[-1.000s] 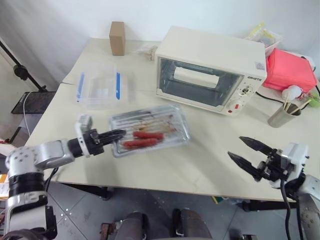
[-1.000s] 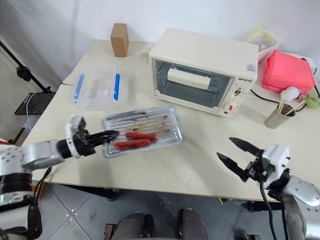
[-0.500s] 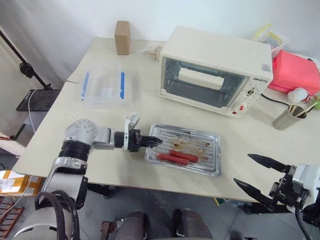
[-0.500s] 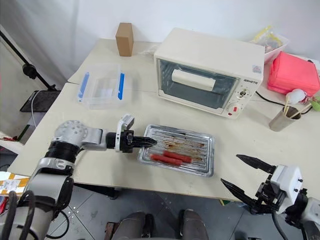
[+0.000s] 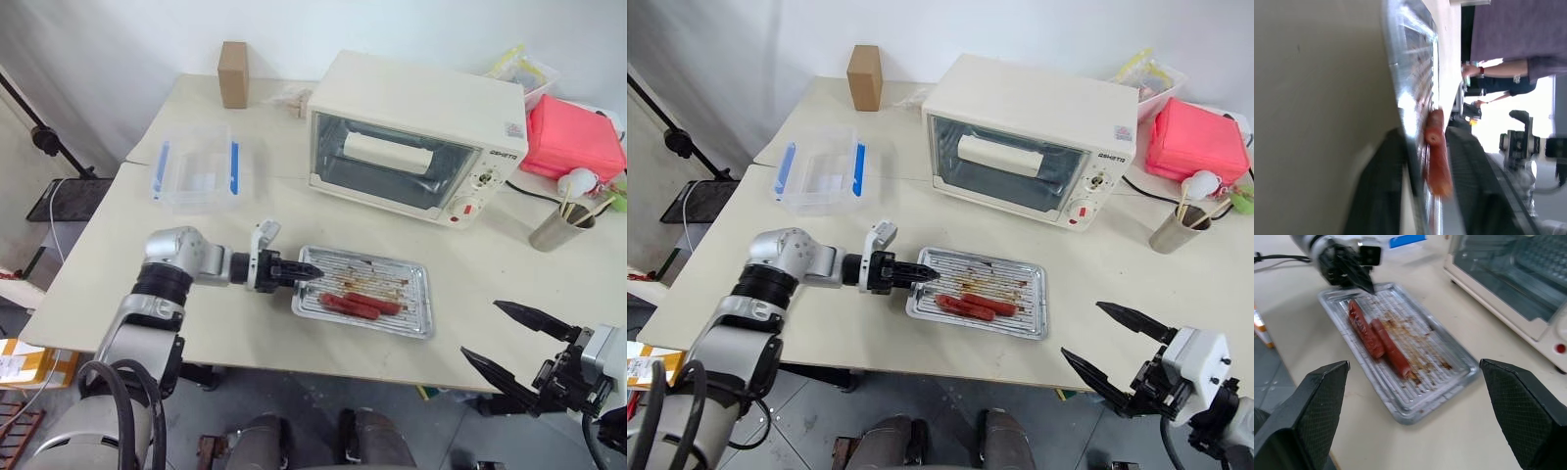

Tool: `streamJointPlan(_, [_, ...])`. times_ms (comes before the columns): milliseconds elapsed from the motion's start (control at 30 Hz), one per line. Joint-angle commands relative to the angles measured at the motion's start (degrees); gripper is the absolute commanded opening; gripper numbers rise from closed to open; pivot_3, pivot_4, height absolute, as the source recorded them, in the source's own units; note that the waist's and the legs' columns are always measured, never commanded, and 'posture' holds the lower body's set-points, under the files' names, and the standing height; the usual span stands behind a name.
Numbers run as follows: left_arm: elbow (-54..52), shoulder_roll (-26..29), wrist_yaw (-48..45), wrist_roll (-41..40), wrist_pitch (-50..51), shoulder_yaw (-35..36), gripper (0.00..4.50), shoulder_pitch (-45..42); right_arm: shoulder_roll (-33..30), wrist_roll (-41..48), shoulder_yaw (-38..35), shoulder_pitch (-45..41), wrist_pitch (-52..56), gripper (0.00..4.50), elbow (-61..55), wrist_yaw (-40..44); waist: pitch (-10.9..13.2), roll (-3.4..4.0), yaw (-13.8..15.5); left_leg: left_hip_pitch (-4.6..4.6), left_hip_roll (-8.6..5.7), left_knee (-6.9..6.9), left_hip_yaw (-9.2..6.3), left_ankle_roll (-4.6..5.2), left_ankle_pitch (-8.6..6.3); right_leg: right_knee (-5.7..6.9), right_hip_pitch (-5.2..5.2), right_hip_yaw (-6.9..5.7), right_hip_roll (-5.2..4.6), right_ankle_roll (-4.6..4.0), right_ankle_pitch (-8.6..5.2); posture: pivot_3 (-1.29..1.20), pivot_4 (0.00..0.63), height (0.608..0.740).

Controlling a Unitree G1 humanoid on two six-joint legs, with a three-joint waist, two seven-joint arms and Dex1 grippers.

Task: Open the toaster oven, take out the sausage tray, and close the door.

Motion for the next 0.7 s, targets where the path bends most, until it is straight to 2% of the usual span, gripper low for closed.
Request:
streamJointPlan(33, [-4.4,3.4,-4.0,2.4,-3.6,0.1,2.9,2.2,-0.5,0.6,0.4,-0.7,0.2,4.5,-0.4,0.2,0.0,0.0,-0.1,0.0,0.01,0.0,0.0,0.0,0.0,0.0,0.0,0.0,0.0,0.0,0.0,0.0,0.15,0.74])
streamJointPlan(100, [-8.0,6.3,-7.0,3.9,-7.6,-0.3,3.53,4.6,-0.7,0.7,0.7,-1.5,0.7,4.5,-0.3,0.4,0.0,0.0,-0.3,0.0,0.01,-0.01,0.0,0.0,0.0,-0.01,0.0,0.01,0.0,-0.01,0.0,0.0,0.15,0.74])
streamJointPlan(167, [-14.8,11.7,-14.2,5.8,-18.4,0.8,4.11,9.6,-1.4,1.2,1.2,-2.6,1.4,4.5,-0.1,0.8,0.0,0.01,-0.7,0.0,0.02,-0.02,-0.03,0.0,0.0,-0.02,0.0,0.02,-0.02,-0.02,-0.01,0.0,0.15,0.74])
streamJointPlan(233, [-17.5,13.6,-15.4,7.6,-26.9,3.7,4.44,12.7,-1.8,1.5,1.5,-3.4,1.9,4.5,0.0,1.2,0.0,0.03,-0.9,0.02,0.05,-0.08,-0.02,-0.02,-0.01,-0.02,-0.03,0.05,-0.03,-0.09,-0.05,0.0,0.15,0.74])
streamJointPlan(300, [-18.0,14.6,-15.3,11.0,-41.2,7.7,4.44,15.5,-2.6,1.9,2.5,-4.7,2.8,4.5,0.0,1.8,0.0,0.07,-0.8,0.02,0.06,-0.09,-0.05,-0.03,-0.01,-0.02,-0.03,0.04,-0.05,-0.11,-0.06,0.0,0.15,0.74])
streamJointPlan(367, [-20.0,17.7,-19.3,16.8,-57.4,7.7,4.44,19.8,-3.5,2.0,3.7,-6.2,3.6,4.5,-0.2,2.3,0.0,0.05,-0.8,0.02,0.06,-0.08,-0.05,-0.02,-0.01,-0.07,-0.03,0.04,-0.1,-0.11,-0.05,0.0,0.15,0.74])
streamJointPlan(433, [-20.4,19.7,-23.8,20.2,-68.7,7.5,4.44,23.3,-4.1,2.3,4.1,-7.4,4.2,4.5,-0.3,2.5,0.0,0.07,-0.8,0.01,0.05,-0.14,-0.06,-0.02,-0.06,-0.16,-0.02,0.03,-0.12,-0.11,-0.05,0.0,0.15,0.74])
streamJointPlan(567, [-19.5,20.6,-25.2,22.3,-77.4,9.1,4.44,27.2,-5.8,2.8,5.3,-9.8,5.6,4.5,-0.1,3.6,0.0,0.09,-0.4,0.0,0.0,-0.35,-0.06,0.03,-0.1,-0.3,-0.04,0.01,-0.18,-0.11,-0.05,0.0,0.15,0.74])
streamJointPlan(700, [-23.8,17.9,-21.6,18.8,-73.6,12.1,4.44,30.6,-6.8,0.2,7.3,-12.4,4.1,4.5,4.3,6.4,0.0,0.08,-0.6,-0.02,0.0,-0.32,-0.08,0.15,-0.14,-0.29,-0.02,-0.01,-0.18,-0.1,-0.05,0.0,0.15,0.74])
